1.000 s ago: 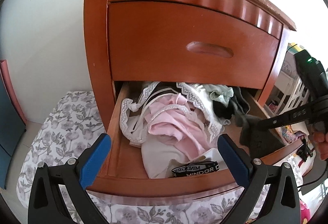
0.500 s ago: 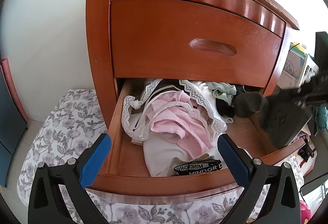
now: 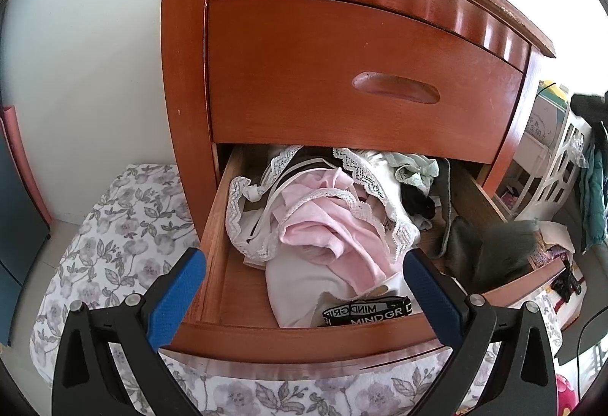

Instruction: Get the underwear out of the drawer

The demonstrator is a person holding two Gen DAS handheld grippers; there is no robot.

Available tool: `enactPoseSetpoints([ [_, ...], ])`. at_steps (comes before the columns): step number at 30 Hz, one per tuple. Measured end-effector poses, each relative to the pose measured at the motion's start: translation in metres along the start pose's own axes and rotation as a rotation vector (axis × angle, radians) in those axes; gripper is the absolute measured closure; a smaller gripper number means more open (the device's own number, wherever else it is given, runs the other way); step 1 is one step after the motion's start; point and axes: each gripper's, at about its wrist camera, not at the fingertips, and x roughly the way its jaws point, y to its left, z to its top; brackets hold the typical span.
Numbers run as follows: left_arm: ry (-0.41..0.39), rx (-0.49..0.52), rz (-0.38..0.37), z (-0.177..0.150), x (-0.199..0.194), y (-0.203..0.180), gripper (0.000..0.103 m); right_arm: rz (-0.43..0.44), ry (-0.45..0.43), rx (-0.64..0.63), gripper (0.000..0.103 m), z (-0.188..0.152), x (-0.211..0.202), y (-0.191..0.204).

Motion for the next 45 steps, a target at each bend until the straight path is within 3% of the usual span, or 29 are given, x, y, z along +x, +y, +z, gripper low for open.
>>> enactPoseSetpoints([
  [13, 0.006, -0.001, -0.004, -0.002, 0.001, 0.0, 0.0, -0.239, 0.272, 0.001, 0.098, -0.026, 0.102, -0.033],
  [14, 0.006, -0.001, -0.004, -0.002, 0.001, 0.001, 0.0, -0.252, 0.298, -0.002, 0.094, -0.027, 0.111, -0.035],
  [17, 0.009, -0.005, -0.002, -0.002, 0.002, 0.002, 0.0, -0.289, 0.349, -0.007, 0.059, -0.031, 0.13, -0.04],
  [18, 0.01, -0.007, -0.001, -0.002, 0.003, 0.002, 0.0, -0.303, 0.355, -0.016, 0.058, -0.032, 0.133, -0.04],
  [27, 0.009, -0.009, -0.007, -0.002, 0.003, 0.002, 0.0, -0.392, 0.48, -0.067, 0.058, -0.043, 0.171, -0.044],
  [35, 0.007, -0.012, -0.01, -0.001, 0.003, 0.003, 0.0, -0.384, 0.564, -0.073, 0.058, -0.06, 0.191, -0.047],
  [37, 0.008, -0.012, -0.008, -0.002, 0.003, 0.003, 0.0, -0.366, 0.562, -0.082, 0.064, -0.064, 0.191, -0.044],
  [39, 0.01, -0.013, -0.007, -0.002, 0.004, 0.003, 0.0, -0.346, 0.561, -0.09, 0.084, -0.066, 0.19, -0.042],
  [45, 0.008, -0.014, -0.009, -0.002, 0.003, 0.003, 0.0, -0.303, 0.506, -0.095, 0.096, -0.069, 0.176, -0.03],
])
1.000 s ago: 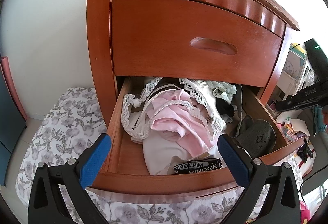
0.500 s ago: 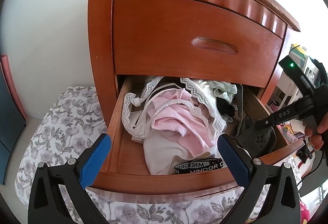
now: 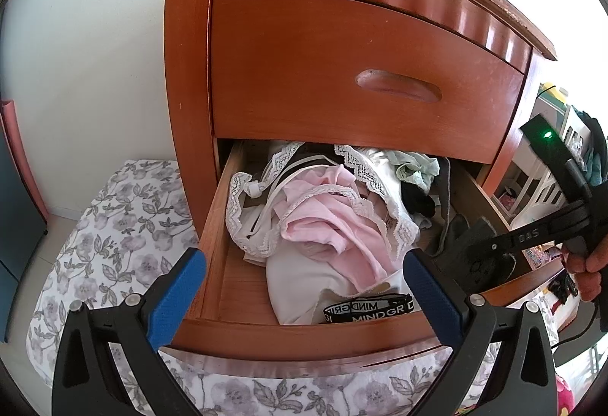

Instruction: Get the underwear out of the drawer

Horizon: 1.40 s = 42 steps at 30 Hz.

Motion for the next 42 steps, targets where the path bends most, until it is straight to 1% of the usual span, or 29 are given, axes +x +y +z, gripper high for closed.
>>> enactPoseSetpoints([
  [6, -0.001, -0.002, 0.001, 0.0, 0.0, 0.0, 0.0, 0.088, -0.123, 0.011, 0.097, -0.007, -0.041, 0.003],
  [8, -0.002, -0.001, 0.0, 0.0, 0.0, 0.0, 0.0, 0.118, -0.179, 0.005, 0.098, -0.006, -0.063, 0.005],
  [14, 0.0, -0.002, 0.001, 0.0, -0.001, 0.0, 0.0, 0.18, -0.305, 0.017, 0.098, 0.001, -0.121, 0.006],
  [19, -0.001, -0.002, 0.0, 0.0, -0.001, 0.001, 0.0, 0.226, -0.396, 0.03, 0.098, 0.001, -0.159, 0.005],
  [21, -0.001, -0.003, -0.001, 0.0, -0.001, 0.001, 0.0, 0.236, -0.427, 0.038, 0.098, 0.003, -0.17, 0.007],
  [25, -0.001, -0.003, -0.001, 0.0, 0.0, 0.001, 0.0, 0.237, -0.508, 0.046, 0.098, 0.001, -0.207, 0.006],
  [28, 0.0, -0.001, -0.001, 0.001, 0.0, 0.0, 0.0, 0.248, -0.596, 0.055, 0.098, -0.006, -0.244, 0.003],
  [32, -0.003, 0.001, -0.004, 0.001, -0.001, 0.0, 0.0, 0.251, -0.699, 0.091, 0.099, -0.015, -0.283, -0.007],
  [37, -0.001, 0.003, -0.003, 0.001, -0.001, -0.001, 0.0, 0.27, -0.766, 0.117, 0.099, -0.022, -0.309, -0.015],
  [39, -0.003, 0.002, -0.004, 0.001, -0.001, -0.001, 0.0, 0.27, -0.813, 0.125, 0.099, -0.028, -0.326, -0.017],
  [40, -0.003, 0.002, -0.004, 0.001, -0.001, -0.001, 0.0, 0.262, -0.847, 0.126, 0.099, -0.032, -0.338, -0.019],
  [42, -0.003, 0.002, -0.006, 0.001, -0.001, -0.002, 0.0, 0.214, -0.889, 0.124, 0.099, -0.037, -0.358, -0.02],
])
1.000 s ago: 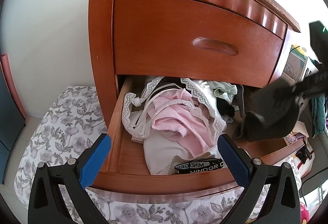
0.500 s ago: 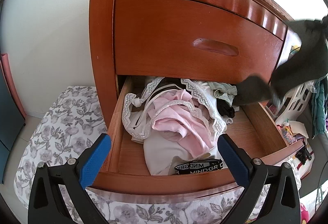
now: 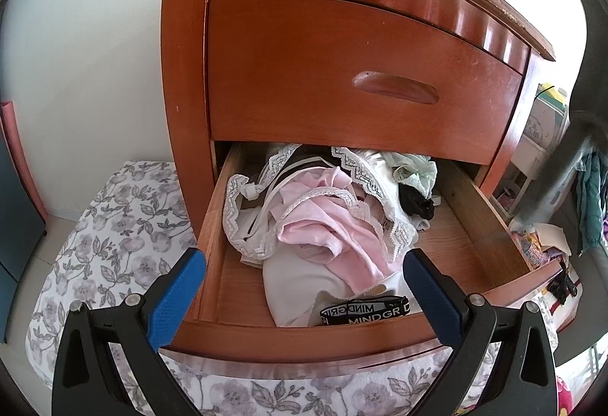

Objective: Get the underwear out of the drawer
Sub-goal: 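Lift the grey sock out of the drawer and carry it over the bedsheet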

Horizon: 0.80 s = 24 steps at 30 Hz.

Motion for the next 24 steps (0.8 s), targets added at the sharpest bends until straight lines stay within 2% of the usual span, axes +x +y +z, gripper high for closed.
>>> enactPoseSetpoints([
  [7, -0.002, 0.0, -0.003, -0.001, -0.001, 0.0, 0.0, -0.145, -0.095, -0.041, 0.099, 0.009, -0.033, -0.003],
  [14, 0.002, 0.001, 0.0, 0.0, 0.0, -0.001, 0.0, -0.258, -0.152, 0.014, 0.099, 0.014, -0.047, -0.033],
  [17, 0.002, 0.008, 0.0, -0.001, 0.0, -0.003, 0.0, -0.298, -0.166, 0.007, 0.099, 0.013, -0.047, -0.039],
  [24, 0.006, 0.006, 0.004, -0.001, 0.001, -0.002, 0.0, -0.357, -0.114, 0.039, 0.099, 0.003, -0.037, -0.068],
])
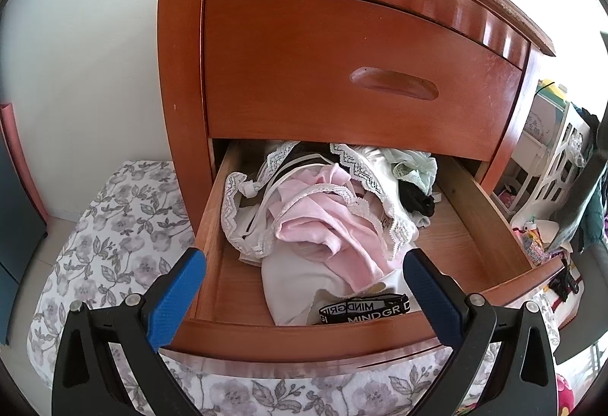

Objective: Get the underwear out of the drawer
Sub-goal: 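Lift the grey sock out of the drawer and carry it over the bedsheet, then lower the grey sock onto the pile and open the right gripper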

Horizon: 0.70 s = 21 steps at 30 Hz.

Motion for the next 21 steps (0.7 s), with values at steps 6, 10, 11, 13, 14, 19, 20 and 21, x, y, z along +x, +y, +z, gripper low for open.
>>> enactPoseSetpoints([
  [6, 0.004, 0.006, -0.001, -0.001, 0.001, 0.0, 0.0, -0.091, 0.214, -0.041, 0.098, -0.054, 0.062, -0.022],
  [10, 0.005, 0.001, 0.004, -0.001, 0.001, 0.001, 0.0, -0.131, 0.413, -0.02, 0.098, -0.111, 0.119, -0.048],
  [11, 0.006, 0.001, 0.006, -0.001, 0.001, 0.001, 0.0, -0.146, 0.47, -0.023, 0.098, -0.128, 0.135, -0.053],
  [13, 0.008, 0.003, 0.01, -0.001, 0.001, 0.0, 0.0, -0.178, 0.567, -0.04, 0.098, -0.16, 0.159, -0.059],
  [14, 0.009, 0.004, 0.011, -0.001, 0.002, 0.0, 0.0, -0.187, 0.6, -0.048, 0.098, -0.172, 0.168, -0.062],
  [19, 0.014, 0.009, 0.013, -0.002, 0.003, -0.001, 0.0, -0.238, 0.736, -0.044, 0.096, -0.231, 0.204, -0.081],
  [20, 0.015, 0.009, 0.013, -0.002, 0.003, -0.001, 0.0, -0.249, 0.756, -0.041, 0.096, -0.239, 0.21, -0.084],
  [21, 0.016, 0.009, 0.014, -0.002, 0.003, -0.001, 0.0, -0.258, 0.769, -0.041, 0.096, -0.245, 0.216, -0.083],
])
